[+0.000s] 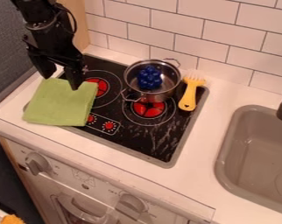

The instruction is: Move the blue berries on the bottom right corner of the burner

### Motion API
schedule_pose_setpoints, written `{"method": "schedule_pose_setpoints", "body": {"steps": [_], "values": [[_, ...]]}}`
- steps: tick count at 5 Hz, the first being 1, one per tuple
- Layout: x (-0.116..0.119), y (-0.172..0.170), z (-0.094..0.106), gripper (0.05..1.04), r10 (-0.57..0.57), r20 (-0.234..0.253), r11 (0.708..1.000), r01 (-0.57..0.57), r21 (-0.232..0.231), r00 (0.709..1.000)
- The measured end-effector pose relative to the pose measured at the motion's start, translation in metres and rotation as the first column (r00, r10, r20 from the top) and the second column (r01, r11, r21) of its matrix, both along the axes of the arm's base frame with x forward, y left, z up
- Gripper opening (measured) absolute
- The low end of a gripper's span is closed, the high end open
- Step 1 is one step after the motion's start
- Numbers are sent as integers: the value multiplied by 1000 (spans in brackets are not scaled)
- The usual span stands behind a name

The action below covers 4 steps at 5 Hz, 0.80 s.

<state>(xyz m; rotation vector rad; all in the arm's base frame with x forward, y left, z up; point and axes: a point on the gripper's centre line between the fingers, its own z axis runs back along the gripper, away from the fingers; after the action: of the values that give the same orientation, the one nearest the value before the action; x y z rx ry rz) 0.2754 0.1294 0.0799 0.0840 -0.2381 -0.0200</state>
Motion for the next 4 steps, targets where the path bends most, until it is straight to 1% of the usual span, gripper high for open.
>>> {"method": "schedule_pose_setpoints", "body": {"steps": [1,2,3,4], "values": [[-2,-1,-9,1000,3,-30,1000,-4,-15,1000],[24,-13,-9,1000,3,-45,1000,-3,-14,999],[51,-32,1,1000,-33,-24,999,32,-26,999],[79,-54,2,1000,-68,-7,996,67,-62,998]]}}
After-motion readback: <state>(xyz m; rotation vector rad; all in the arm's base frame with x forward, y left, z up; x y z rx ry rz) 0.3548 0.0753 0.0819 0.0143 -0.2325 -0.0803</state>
